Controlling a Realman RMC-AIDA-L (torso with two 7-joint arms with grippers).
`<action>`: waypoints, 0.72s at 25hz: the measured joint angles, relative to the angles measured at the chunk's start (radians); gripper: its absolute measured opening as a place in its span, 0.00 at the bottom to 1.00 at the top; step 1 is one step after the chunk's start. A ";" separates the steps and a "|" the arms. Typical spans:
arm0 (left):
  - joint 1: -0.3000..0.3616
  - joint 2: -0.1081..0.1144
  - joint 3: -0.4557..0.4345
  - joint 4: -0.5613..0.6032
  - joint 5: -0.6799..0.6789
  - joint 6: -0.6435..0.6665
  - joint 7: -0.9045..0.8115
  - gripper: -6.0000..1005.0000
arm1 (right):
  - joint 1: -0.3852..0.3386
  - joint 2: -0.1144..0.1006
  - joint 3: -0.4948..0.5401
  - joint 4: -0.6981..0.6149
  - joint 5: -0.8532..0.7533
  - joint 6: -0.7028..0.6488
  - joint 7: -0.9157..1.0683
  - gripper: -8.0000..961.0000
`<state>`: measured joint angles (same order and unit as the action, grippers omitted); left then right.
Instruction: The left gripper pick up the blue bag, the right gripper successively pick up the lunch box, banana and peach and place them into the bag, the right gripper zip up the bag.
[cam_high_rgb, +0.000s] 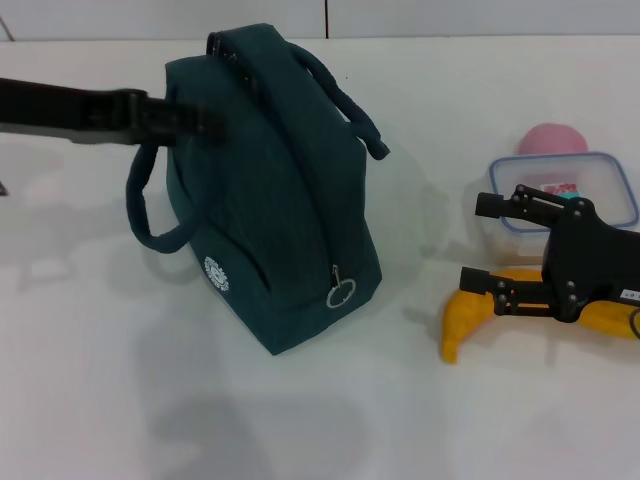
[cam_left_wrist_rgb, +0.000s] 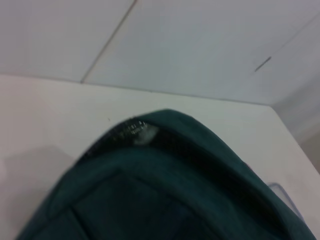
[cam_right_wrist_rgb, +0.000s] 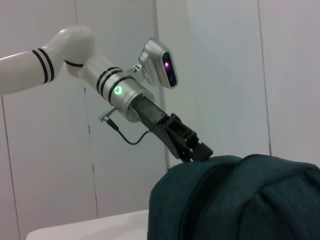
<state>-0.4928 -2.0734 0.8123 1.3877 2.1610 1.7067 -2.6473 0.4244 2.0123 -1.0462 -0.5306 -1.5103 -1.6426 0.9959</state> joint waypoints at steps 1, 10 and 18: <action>-0.003 -0.002 0.003 -0.008 0.001 0.000 0.000 0.77 | 0.000 0.000 0.000 0.001 0.000 0.000 -0.005 0.88; -0.038 0.001 0.021 -0.048 0.023 -0.002 -0.035 0.76 | -0.007 0.003 0.000 0.013 -0.001 0.001 -0.017 0.88; -0.058 0.002 0.019 -0.080 0.031 -0.010 -0.042 0.75 | -0.009 0.003 0.000 0.037 0.009 0.000 -0.043 0.88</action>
<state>-0.5509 -2.0710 0.8318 1.3079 2.1923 1.6967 -2.6890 0.4157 2.0157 -1.0462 -0.4937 -1.5014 -1.6427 0.9532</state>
